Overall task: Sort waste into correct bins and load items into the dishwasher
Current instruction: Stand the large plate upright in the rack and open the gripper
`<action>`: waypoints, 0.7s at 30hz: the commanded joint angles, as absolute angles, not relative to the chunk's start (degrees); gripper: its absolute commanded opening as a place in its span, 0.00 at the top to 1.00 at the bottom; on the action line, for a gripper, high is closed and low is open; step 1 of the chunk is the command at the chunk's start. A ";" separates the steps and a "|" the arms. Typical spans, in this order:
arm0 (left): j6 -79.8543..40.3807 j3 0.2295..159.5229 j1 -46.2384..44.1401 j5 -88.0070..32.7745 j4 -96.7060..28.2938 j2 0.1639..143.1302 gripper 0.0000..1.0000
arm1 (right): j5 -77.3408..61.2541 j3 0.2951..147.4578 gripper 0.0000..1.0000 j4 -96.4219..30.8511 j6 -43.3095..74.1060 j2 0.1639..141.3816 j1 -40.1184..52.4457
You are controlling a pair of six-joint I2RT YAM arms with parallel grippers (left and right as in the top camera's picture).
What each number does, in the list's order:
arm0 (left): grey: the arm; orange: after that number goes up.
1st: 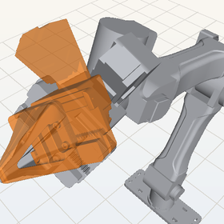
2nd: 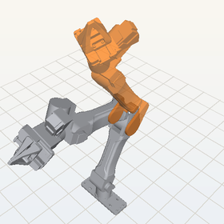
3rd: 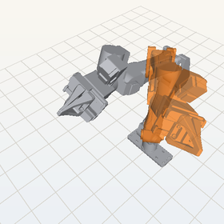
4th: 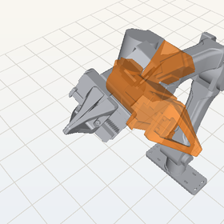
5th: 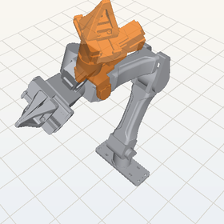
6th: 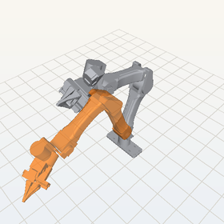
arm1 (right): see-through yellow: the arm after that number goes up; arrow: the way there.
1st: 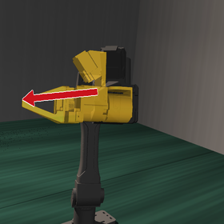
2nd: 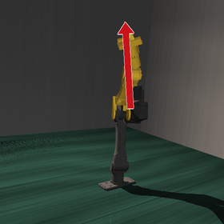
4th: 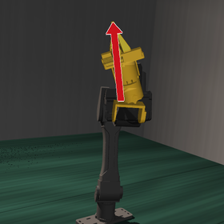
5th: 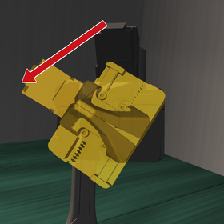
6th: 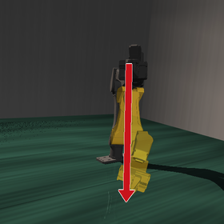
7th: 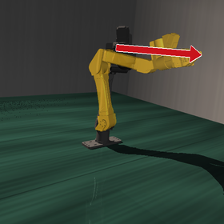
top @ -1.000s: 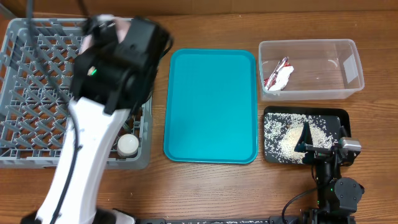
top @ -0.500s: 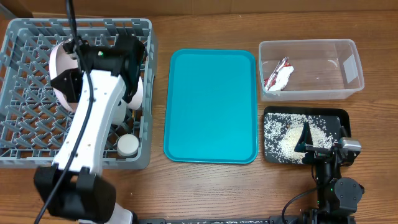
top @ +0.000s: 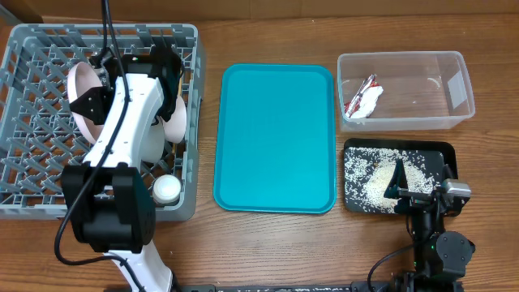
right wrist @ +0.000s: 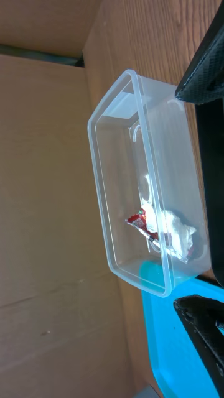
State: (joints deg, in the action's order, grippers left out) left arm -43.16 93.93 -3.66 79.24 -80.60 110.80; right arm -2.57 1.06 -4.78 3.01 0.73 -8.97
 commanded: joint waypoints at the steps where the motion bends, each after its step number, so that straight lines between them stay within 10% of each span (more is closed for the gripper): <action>1: -44.34 94.21 -4.05 81.91 -80.25 112.20 0.96 | -2.26 0.47 0.00 -4.60 3.40 0.19 -9.17; 11: -39.42 94.21 -6.04 82.43 -74.61 112.20 0.94 | -2.24 0.47 0.00 -4.60 3.40 0.19 -9.17; 15: -38.52 94.24 -6.33 80.05 -73.80 112.20 0.52 | -2.26 0.47 0.00 -4.60 3.40 0.19 -9.17; 21: -37.43 94.61 -10.57 79.00 -74.08 111.63 0.32 | -2.24 0.47 0.00 -4.60 3.40 0.19 -9.17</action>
State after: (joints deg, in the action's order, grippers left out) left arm -38.33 93.89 -7.44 79.13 -74.11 111.79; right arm -2.57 1.06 -4.78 3.01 0.73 -8.97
